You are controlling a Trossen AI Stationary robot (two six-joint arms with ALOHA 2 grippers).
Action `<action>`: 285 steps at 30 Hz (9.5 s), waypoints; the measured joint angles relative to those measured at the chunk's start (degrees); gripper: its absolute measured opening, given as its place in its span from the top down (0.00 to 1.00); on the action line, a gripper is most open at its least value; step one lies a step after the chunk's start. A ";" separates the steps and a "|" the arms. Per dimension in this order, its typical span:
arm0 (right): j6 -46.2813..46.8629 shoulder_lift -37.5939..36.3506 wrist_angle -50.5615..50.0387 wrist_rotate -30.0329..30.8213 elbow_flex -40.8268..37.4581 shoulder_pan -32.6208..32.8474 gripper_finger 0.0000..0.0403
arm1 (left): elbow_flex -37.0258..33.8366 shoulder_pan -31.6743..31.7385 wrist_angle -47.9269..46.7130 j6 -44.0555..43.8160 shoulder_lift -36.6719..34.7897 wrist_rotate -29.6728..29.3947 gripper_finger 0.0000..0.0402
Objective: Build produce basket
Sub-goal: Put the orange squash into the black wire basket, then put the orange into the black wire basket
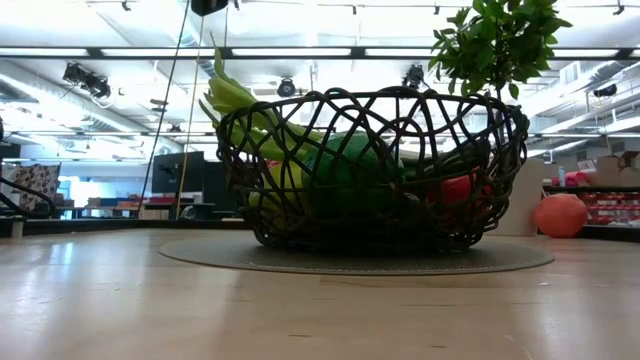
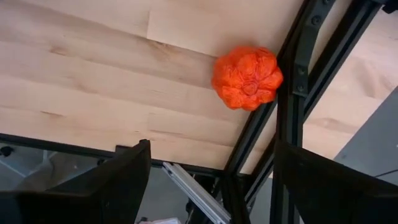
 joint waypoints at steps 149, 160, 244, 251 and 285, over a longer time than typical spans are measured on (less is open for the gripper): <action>-66.96 -0.15 27.73 19.79 -0.11 -31.68 0.01 | -0.02 0.04 -0.07 -8.70 0.11 -1.92 0.42; -64.79 -0.02 27.93 21.85 -0.13 -31.68 0.01 | -0.02 0.04 -0.07 -8.71 0.11 -1.92 0.42; -36.05 1.90 12.13 29.85 -0.15 -37.81 0.05 | -0.02 -0.64 -0.08 -3.64 0.11 -1.92 0.42; -35.86 1.90 -3.56 30.08 -0.15 -39.62 0.01 | -0.02 0.79 -0.08 -4.05 0.11 -1.92 0.42; -52.85 -2.33 -4.26 41.94 -18.74 -47.33 0.02 | -0.02 6.62 1.20 -18.25 0.11 -7.56 0.42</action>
